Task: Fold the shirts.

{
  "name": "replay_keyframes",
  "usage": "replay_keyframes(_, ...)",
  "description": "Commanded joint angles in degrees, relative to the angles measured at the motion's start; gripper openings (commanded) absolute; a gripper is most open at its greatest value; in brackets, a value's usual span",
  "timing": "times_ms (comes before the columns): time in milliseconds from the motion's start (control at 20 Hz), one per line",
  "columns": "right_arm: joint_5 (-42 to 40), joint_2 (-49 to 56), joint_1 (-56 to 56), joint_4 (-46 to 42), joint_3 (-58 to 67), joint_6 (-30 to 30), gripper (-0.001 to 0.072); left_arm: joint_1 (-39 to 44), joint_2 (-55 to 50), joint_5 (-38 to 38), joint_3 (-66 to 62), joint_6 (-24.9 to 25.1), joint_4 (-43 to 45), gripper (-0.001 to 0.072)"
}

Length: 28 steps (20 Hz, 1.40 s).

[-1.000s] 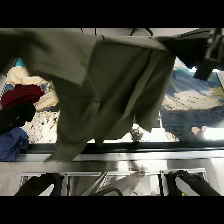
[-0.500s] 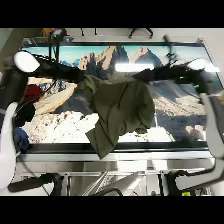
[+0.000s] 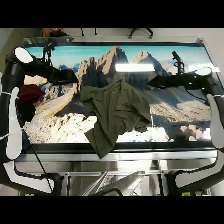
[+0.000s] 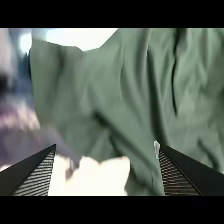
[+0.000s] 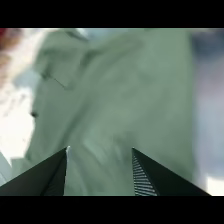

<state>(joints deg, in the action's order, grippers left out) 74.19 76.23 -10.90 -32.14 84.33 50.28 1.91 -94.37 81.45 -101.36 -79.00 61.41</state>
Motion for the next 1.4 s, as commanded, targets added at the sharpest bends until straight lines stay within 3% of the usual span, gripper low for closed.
replay_keyframes(0,6.29,-6.32,-5.31,-7.85,-9.03,6.12,0.0455,0.07,5.75,4.98,13.62,0.68,-2.73,0.0692)
replay_keyframes(250,2.47,-18.10,-6.25,-7.74,-37.22,5.40,0.0455,6.71,19.37,-2.89,45.03,1.62,-4.63,0.0692)
replay_keyframes(400,-3.23,-22.45,-4.22,-7.76,-46.93,4.96,0.0455,11.30,24.24,-10.71,55.60,1.60,-7.89,0.0691)
replay_keyframes(650,-8.50,-22.01,1.27,-7.76,-49.24,3.67,0.0455,19.37,24.98,-22.12,63.54,1.36,-13.66,0.0691)
replay_keyframes(950,-15.56,-18.12,6.12,-5.68,-49.22,3.34,0.0454,26.05,18.12,-24.33,62.97,1.64,-16.44,0.0691)
replay_keyframes(1050,-16.63,-17.25,6.10,-2.27,-49.22,0.59,0.0454,27.10,16.68,-23.80,61.37,1.62,-16.44,0.0690)
replay_keyframes(1100,-17.51,-16.96,6.10,-0.87,-49.22,-0.07,0.0454,27.61,16.35,-23.74,60.70,1.62,-16.44,0.0625)
replay_keyframes(1150,-18.64,-16.74,6.10,0.48,-49.22,-1.11,0.0453,27.82,16.26,-23.63,60.30,1.62,-16.41,0.0494)
replay_keyframes(1200,-19.58,-16.55,6.10,1.62,-49.22,-1.66,0.0454,27.80,16.28,-23.58,60.28,1.62,-16.44,0.0407)
replay_keyframes(1350,-20.35,-16.06,6.10,4.07,-49.22,-2.54,0.0453,27.80,16.26,-23.56,60.33,1.62,-16.39,0.0409)
